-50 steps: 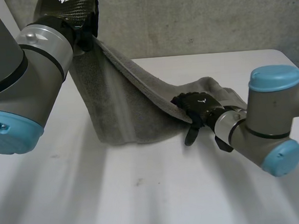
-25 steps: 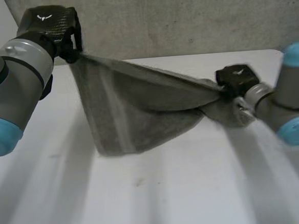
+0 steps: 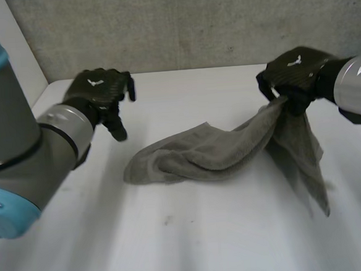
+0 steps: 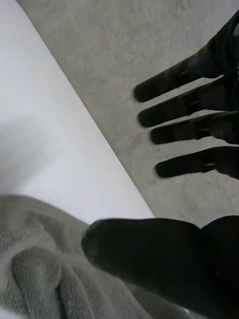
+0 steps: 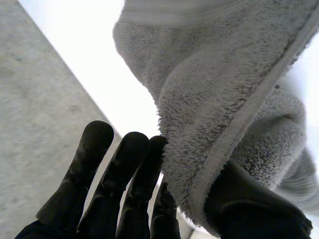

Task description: Fold the towel.

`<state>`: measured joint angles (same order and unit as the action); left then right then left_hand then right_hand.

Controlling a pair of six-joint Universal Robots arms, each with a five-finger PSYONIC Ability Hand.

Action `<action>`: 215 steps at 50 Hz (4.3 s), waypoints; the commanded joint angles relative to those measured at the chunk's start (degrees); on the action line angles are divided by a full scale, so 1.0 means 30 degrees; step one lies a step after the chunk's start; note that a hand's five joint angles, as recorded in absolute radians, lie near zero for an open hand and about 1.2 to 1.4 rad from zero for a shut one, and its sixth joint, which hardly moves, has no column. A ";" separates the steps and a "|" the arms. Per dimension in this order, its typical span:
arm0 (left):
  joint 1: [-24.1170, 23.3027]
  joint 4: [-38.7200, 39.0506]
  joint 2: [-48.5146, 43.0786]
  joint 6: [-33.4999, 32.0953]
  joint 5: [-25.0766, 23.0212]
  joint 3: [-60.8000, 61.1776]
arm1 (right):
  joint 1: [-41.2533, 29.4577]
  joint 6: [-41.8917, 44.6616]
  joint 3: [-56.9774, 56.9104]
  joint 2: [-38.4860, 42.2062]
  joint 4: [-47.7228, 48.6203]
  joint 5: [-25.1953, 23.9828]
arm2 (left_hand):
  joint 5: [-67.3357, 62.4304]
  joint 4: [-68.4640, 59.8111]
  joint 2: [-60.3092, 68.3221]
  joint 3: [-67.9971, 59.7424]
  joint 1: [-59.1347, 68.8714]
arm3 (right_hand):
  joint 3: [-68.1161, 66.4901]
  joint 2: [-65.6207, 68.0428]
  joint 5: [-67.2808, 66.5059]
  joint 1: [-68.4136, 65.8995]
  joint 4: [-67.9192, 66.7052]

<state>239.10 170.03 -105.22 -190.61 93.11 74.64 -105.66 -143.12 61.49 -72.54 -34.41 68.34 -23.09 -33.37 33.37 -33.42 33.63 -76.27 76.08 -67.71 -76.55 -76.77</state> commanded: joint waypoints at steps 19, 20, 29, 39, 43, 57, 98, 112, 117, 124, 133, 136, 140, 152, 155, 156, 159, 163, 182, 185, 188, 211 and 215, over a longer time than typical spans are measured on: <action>-0.1447 0.2977 -0.9771 0.0051 -0.7741 -0.7820 | -0.1633 0.1856 0.6747 -0.3237 0.3031 -0.0249 | 0.3700 0.3794 -0.3792 0.3810 -0.3881 | -0.1243 0.1306 -0.0765 -0.1149 -0.1075; -0.1447 0.2972 -0.9780 0.0051 -0.7745 -0.7830 | -0.1634 0.1857 0.6751 -0.3241 0.3033 -0.0250 | 0.3700 0.3794 -0.3793 0.3811 -0.3881 | -0.1243 0.1306 -0.0765 -0.1149 -0.1075; -0.1680 0.0250 -1.3819 0.0051 -0.9587 -1.1722 | -0.1634 0.1857 0.8741 -0.5493 0.4496 -0.0951 | 0.3644 0.3738 -0.3737 0.3755 -0.3825 | -0.1243 0.1306 -0.0765 -0.1149 -0.1075; -0.2384 -0.0690 -1.5288 0.0051 -1.1524 -1.2927 | -0.1370 0.1857 0.9563 -0.7870 0.4762 -0.2037 | 0.3027 0.3121 -0.3120 0.3138 -0.3208 | -0.1243 0.1306 -0.0765 -0.1149 -0.1075; -0.2531 -0.1128 -1.5726 0.0051 -1.2225 -1.3394 | -0.1341 0.1857 0.9563 -0.8338 0.4849 -0.2212 | -0.0426 -0.0332 0.0334 -0.0315 0.0245 | -0.1243 0.1306 -0.0765 -0.1149 -0.1075; -0.2122 -0.1364 -1.4445 -0.0213 -0.2135 -1.6736 | -0.0201 0.2090 0.9593 -0.7493 0.5406 -0.2242 | -1.5637 -1.5543 1.5544 -1.5526 1.5456 | -0.1243 0.1306 -0.0765 -0.1149 -0.1075; -0.0657 -0.1218 -0.5877 -0.3550 0.0048 -0.4269 | -0.1165 0.2355 0.0452 0.4112 0.1275 0.1420 | -1.5637 -1.5543 1.5544 -1.5526 1.5456 | -0.1243 0.1306 -0.0765 -0.1149 -0.1075; -0.0041 0.4817 -0.7437 -0.3846 0.0927 -1.6765 | -0.1693 -0.0838 -1.0271 0.5197 1.0416 0.2885 | -1.5637 -1.5543 1.5544 -1.5526 1.5456 | -0.1243 0.1306 -0.0765 -0.1149 -0.1075; -0.0070 0.5580 -0.6648 -0.3817 0.1189 -1.5776 | -0.2014 -0.1278 -0.9307 0.4435 1.2438 0.2535 | -1.5637 -1.5543 1.5544 -1.5526 1.5456 | -0.1243 0.1306 -0.0765 -0.1149 -0.1075; 0.0309 0.5257 -0.5536 -0.3379 0.3325 -1.0454 | -0.1957 -0.1074 -0.6354 0.4347 1.2262 0.1395 | -1.5637 -1.5543 1.5544 -1.5526 1.5456 | -0.1243 0.1306 -0.0765 -0.1149 -0.1075; 0.0751 0.6310 -0.4566 -0.1708 0.3476 -0.0608 | -0.2073 0.2201 0.0732 0.4989 1.0273 -0.1186 | -1.5637 -1.5543 1.5544 -1.5526 1.5456 | -0.1243 0.1306 -0.0765 -0.1149 -0.1075; 0.0634 0.6428 -0.4536 -0.1619 0.3476 0.1856 | -0.2103 0.3579 0.2903 0.5487 0.9774 -0.1158 | -1.5637 -1.5543 1.5544 -1.5526 1.5456 | -0.1243 0.1306 -0.0765 -0.1149 -0.1075; 0.0340 0.6399 -0.4507 -0.1648 0.3476 0.3538 | -0.2103 0.3966 0.4788 0.5548 0.9625 -0.1129 | -1.5637 -1.5543 1.5544 -1.5526 1.5456 | -0.1243 0.1306 -0.0765 -0.1149 -0.1075; -0.1358 0.5462 -0.2987 -0.1677 0.3476 0.6670 | -0.1898 0.2151 0.7657 0.4495 0.9596 -0.1129 | -1.2472 -1.2378 1.2379 -1.2361 1.2291 | -0.1243 0.1306 -0.0765 -0.1149 -0.1075; -0.1563 0.5345 -0.2575 -0.1823 0.3476 0.6848 | -0.1898 0.2179 0.7893 0.4231 0.9683 -0.1129 | -0.5150 -0.5056 0.5057 -0.5039 0.4969 | -0.1243 0.1306 -0.0765 -0.1149 -0.1075; -0.1564 0.5345 -0.2574 -0.1824 0.3476 0.6848 | -0.1898 0.2179 0.7894 0.4230 0.9684 -0.1129 | -0.5103 -0.5009 0.5011 -0.4993 0.4922 | -0.1243 0.1306 -0.0765 -0.1149 -0.1075; -0.1564 0.5110 -0.2339 -0.1853 0.3417 0.6731 | -0.1868 0.2150 0.7952 0.4142 0.9684 -0.1158 | 0.0616 0.0710 -0.0709 0.0727 -0.0797 | -0.1243 0.1306 -0.0765 -0.1149 -0.1075; -0.1390 0.4643 -0.2047 -0.2028 0.3330 0.5972 | -0.1839 0.2150 0.8127 0.4142 0.9771 -0.1217 | 0.4312 0.4406 -0.4404 0.4423 -0.4493 | -0.1243 0.1306 -0.0765 -0.1149 -0.1075; 0.3150 0.2744 -0.3888 -0.4021 -0.2733 0.1082 | -0.1839 0.2355 0.8714 0.4434 1.0357 -0.1187 | 0.2467 0.2561 -0.2560 0.2578 -0.2648 | -0.1243 0.1306 -0.0765 -0.1149 -0.1075; 0.3387 0.2005 -0.4185 -0.4021 -0.2765 0.0667 | -0.1839 0.2384 0.8772 0.4464 1.0357 -0.1217 | 0.2467 0.2561 -0.2559 0.2577 -0.2648 | -0.1243 0.1306 -0.0765 -0.1149 -0.1075; 0.3680 0.0979 -0.4624 -0.4021 -0.2882 0.0198 | -0.1839 0.2384 0.8772 0.4493 1.0387 -0.1217 | 0.2355 0.2449 -0.2447 0.2465 -0.2535 | -0.1243 0.1306 -0.0765 -0.1149 -0.1075; 0.3797 -0.1482 -0.5970 -0.4050 -0.2473 -0.0358 | -0.1839 0.2355 0.8743 0.4757 1.0416 -0.0778 | -0.8841 -0.8747 0.8749 -0.8730 0.8660 | -0.1243 0.1306 -0.0765 -0.1149 -0.1075; 0.3797 -0.1394 -0.6294 -0.4080 -0.1622 -0.0418 | -0.1810 0.2179 0.8743 0.4728 1.0416 -0.0748 | -1.2336 -1.2242 1.2243 -1.2225 1.2155 | -0.1243 0.1306 -0.0765 -0.1149 -0.1075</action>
<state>250.49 165.25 -122.28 -202.69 85.38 73.66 -111.18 -135.99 87.72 -58.23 -3.14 65.59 -38.59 -48.66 48.63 -48.62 48.63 -76.27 76.09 -68.46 -76.58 -76.78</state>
